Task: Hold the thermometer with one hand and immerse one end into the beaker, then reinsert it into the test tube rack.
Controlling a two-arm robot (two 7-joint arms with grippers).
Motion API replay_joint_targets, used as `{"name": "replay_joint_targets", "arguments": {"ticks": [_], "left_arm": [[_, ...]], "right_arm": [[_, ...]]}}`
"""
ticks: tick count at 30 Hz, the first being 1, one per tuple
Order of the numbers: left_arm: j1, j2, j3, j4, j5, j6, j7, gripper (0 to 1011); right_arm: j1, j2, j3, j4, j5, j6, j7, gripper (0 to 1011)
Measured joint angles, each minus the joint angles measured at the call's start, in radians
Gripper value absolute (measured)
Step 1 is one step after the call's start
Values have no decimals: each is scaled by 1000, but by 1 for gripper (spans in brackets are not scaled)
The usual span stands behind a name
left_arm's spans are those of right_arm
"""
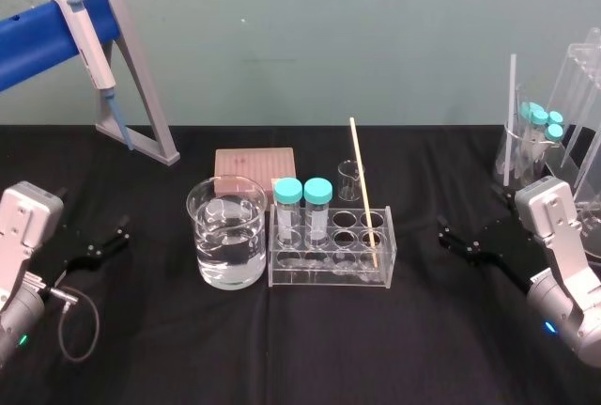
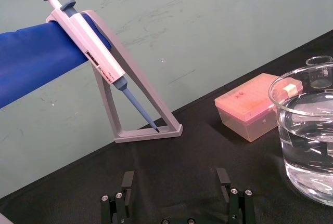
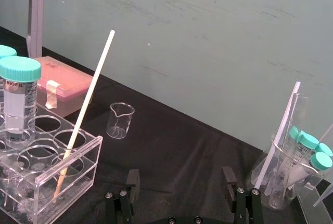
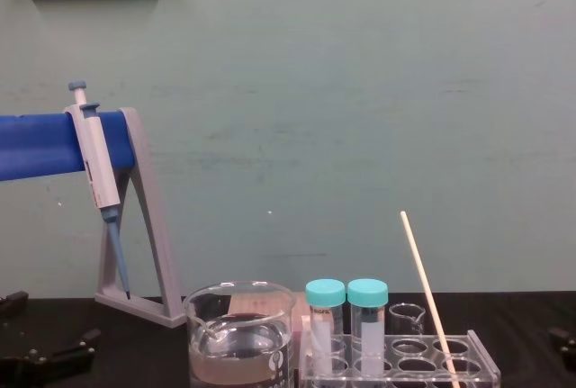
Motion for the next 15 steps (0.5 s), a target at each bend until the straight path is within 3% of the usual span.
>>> {"name": "replay_joint_targets", "arguments": {"ticks": [15], "left_arm": [[0, 0, 0, 0, 0, 0, 0, 1004]], "right_arm": [[0, 0, 0, 0, 0, 0, 0, 1003]]}}
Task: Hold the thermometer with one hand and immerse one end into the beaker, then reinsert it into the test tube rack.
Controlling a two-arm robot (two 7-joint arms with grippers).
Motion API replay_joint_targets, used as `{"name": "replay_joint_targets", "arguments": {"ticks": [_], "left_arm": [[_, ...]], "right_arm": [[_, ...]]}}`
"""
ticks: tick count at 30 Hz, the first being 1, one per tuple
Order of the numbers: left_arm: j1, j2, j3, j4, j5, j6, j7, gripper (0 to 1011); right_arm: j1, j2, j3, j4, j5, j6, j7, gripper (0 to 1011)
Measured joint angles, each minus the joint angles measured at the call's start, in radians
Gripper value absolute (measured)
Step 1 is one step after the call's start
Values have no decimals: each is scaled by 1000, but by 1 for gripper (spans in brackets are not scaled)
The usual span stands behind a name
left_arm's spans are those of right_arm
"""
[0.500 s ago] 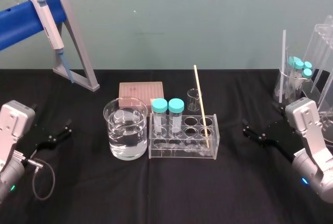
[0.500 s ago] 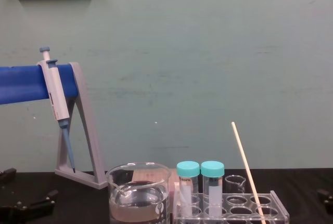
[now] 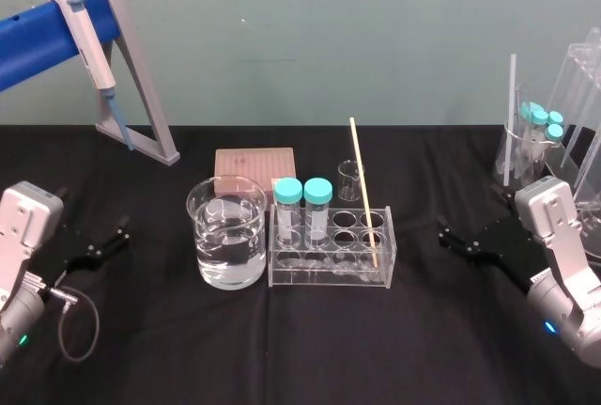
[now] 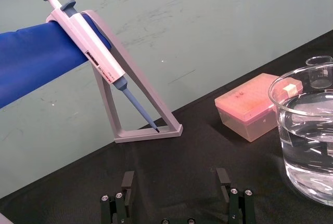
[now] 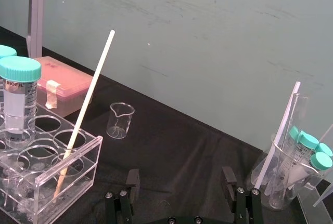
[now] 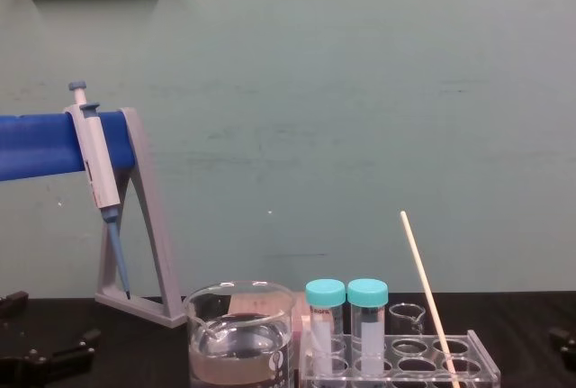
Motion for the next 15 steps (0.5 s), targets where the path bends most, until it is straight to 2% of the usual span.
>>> {"name": "replay_joint_targets", "arguments": {"ticks": [15], "left_arm": [[0, 0, 0, 0, 0, 0, 0, 1004]], "right_arm": [[0, 0, 0, 0, 0, 0, 0, 1003]]}}
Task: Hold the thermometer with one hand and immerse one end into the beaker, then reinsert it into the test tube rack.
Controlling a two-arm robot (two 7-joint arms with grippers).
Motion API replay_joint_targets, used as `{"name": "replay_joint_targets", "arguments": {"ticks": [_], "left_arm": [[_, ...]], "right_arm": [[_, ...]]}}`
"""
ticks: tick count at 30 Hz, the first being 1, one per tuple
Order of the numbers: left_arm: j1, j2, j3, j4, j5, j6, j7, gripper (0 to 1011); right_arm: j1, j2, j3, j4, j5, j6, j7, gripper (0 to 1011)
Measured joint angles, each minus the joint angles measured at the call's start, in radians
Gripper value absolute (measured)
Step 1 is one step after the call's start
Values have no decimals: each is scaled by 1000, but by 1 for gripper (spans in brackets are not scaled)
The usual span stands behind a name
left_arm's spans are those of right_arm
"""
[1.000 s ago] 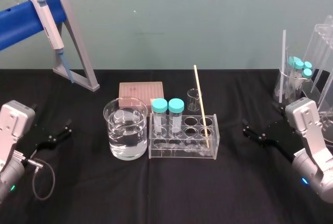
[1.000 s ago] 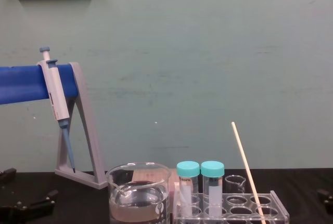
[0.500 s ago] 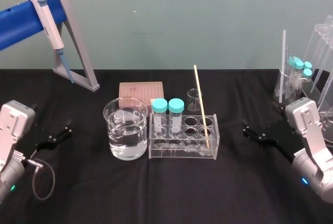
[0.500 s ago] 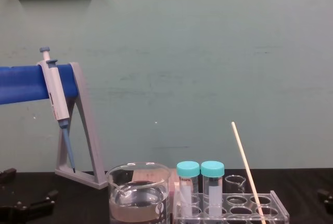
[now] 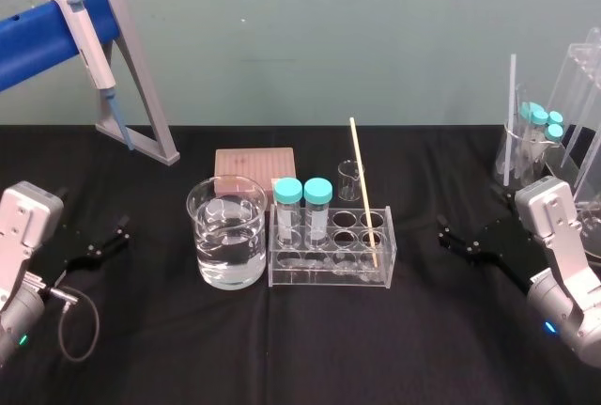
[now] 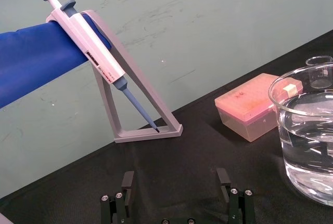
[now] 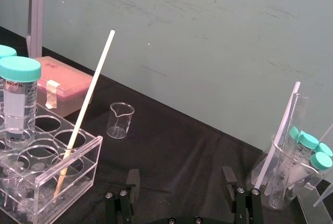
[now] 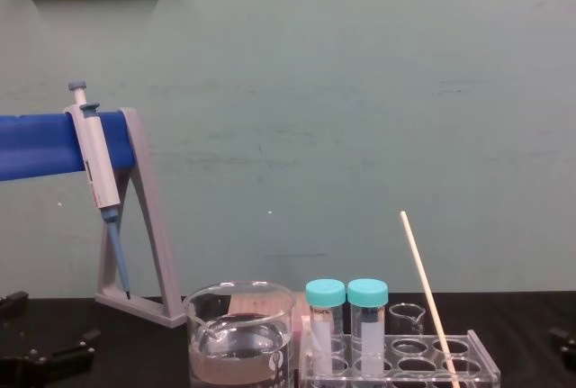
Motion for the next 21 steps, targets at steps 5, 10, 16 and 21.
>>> {"name": "replay_joint_targets", "arguments": {"ticks": [5, 10, 16, 21], "left_arm": [[0, 0, 0, 0, 0, 0, 0, 1004], [0, 0, 0, 0, 0, 0, 0, 1004], [0, 0, 0, 0, 0, 0, 0, 1004], [0, 0, 0, 0, 0, 0, 0, 1004]], "right_arm": [[0, 0, 0, 0, 0, 0, 0, 1003], [0, 0, 0, 0, 0, 0, 0, 1003], [0, 0, 0, 0, 0, 0, 0, 1003], [-4, 6, 9, -18, 0, 11, 2, 1003]]}}
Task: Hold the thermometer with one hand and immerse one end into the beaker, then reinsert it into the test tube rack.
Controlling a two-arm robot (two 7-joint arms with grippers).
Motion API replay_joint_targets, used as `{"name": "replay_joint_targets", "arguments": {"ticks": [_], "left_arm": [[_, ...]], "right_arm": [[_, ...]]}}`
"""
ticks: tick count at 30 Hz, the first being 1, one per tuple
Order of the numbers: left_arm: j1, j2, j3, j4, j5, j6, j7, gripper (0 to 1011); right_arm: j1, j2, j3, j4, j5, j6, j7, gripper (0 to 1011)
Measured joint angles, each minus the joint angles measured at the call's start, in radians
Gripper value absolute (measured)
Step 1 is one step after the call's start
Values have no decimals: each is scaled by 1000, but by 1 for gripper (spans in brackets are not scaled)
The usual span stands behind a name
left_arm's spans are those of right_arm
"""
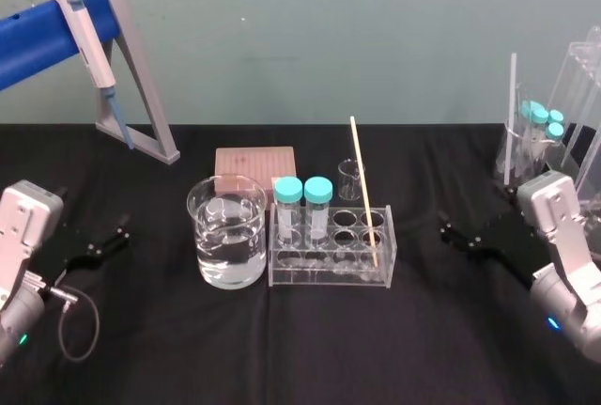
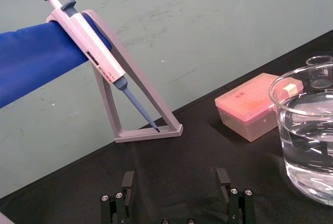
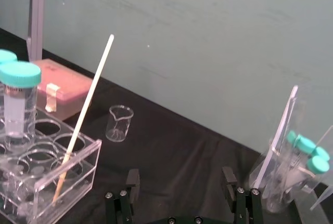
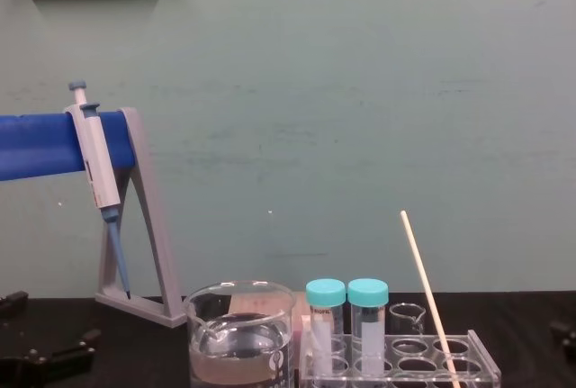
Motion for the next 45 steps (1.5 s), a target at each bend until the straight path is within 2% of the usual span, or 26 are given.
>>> {"name": "replay_joint_targets", "arguments": {"ticks": [3, 9, 14, 16, 17, 18, 21, 24, 27, 28, 31, 34, 36, 42, 45], "left_arm": [[0, 0, 0, 0, 0, 0, 0, 1004], [0, 0, 0, 0, 0, 0, 0, 1004], [0, 0, 0, 0, 0, 0, 0, 1004], [0, 0, 0, 0, 0, 0, 0, 1004], [0, 0, 0, 0, 0, 0, 0, 1004], [0, 0, 0, 0, 0, 0, 0, 1004], [0, 0, 0, 0, 0, 0, 0, 1004], [0, 0, 0, 0, 0, 0, 0, 1004], [0, 0, 0, 0, 0, 0, 0, 1004], [0, 0, 0, 0, 0, 0, 0, 1004], [0, 0, 0, 0, 0, 0, 0, 1004], [0, 0, 0, 0, 0, 0, 0, 1004], [0, 0, 0, 0, 0, 0, 0, 1004], [0, 0, 0, 0, 0, 0, 0, 1004], [0, 0, 0, 0, 0, 0, 0, 1004]], "right_arm": [[-11, 14, 17, -38, 11, 31, 18, 1003], [-30, 41, 63, -125, 81, 107, 86, 1003], [-6, 45, 91, -156, 171, 196, 179, 1003], [27, 40, 98, -151, 224, 252, 246, 1003], [53, 36, 101, -138, 258, 291, 294, 1003], [66, 34, 101, -131, 272, 309, 317, 1003], [107, 28, 97, -107, 300, 356, 378, 1003], [175, 19, 87, -59, 330, 415, 458, 1003], [232, 7, 74, -9, 360, 467, 506, 1003], [232, 7, 74, -9, 360, 467, 506, 1003], [303, -14, 50, 58, 394, 526, 550, 1003], [346, -24, 30, 102, 402, 552, 572, 1003], [398, -38, 1, 157, 404, 576, 597, 1003], [478, -75, -53, 262, 396, 594, 617, 1003], [497, -90, -67, 291, 394, 594, 618, 1003]]}}
